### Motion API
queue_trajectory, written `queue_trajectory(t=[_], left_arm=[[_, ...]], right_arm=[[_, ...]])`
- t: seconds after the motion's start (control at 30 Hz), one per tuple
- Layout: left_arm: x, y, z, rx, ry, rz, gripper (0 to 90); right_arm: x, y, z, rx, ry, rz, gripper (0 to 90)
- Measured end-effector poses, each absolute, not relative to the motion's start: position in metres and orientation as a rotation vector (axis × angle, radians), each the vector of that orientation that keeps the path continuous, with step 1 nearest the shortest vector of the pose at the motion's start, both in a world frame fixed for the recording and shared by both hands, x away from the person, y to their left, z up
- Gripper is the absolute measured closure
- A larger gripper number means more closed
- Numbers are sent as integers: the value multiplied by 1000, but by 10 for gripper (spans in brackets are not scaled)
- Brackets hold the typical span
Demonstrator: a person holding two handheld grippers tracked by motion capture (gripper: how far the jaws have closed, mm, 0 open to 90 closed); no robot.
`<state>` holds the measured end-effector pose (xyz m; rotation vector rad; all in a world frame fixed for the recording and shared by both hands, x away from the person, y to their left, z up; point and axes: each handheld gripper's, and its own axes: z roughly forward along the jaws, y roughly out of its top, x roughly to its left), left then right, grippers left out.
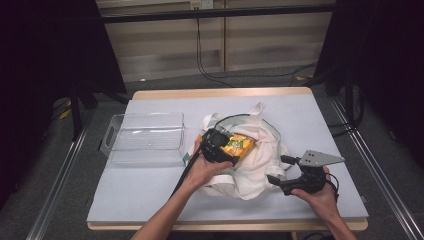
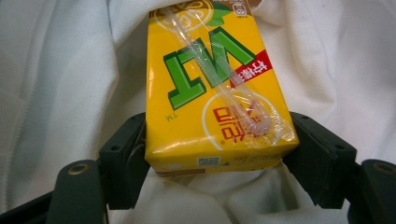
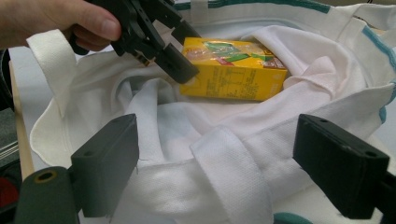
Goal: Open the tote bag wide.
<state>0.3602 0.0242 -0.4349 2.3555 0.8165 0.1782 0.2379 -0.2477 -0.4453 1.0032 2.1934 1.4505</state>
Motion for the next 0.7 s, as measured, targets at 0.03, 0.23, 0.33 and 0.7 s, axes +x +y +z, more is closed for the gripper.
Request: queue_trajectory(t=[0.03, 0.23, 0.33, 0.7], left_arm=[[361, 25, -433, 2360, 819, 182, 275], [361, 32, -424, 2380, 821, 143, 276], [363, 35, -421, 2388, 815, 131, 276], [363, 37, -403, 2493, 821, 76, 276]], right_arm=[[238, -248, -445, 1005, 2194, 1452, 142], [238, -248, -445, 1003, 2192, 1453, 142], [238, -247, -445, 1004, 2198, 1449, 142], [237, -247, -445, 1001, 2196, 1455, 142]])
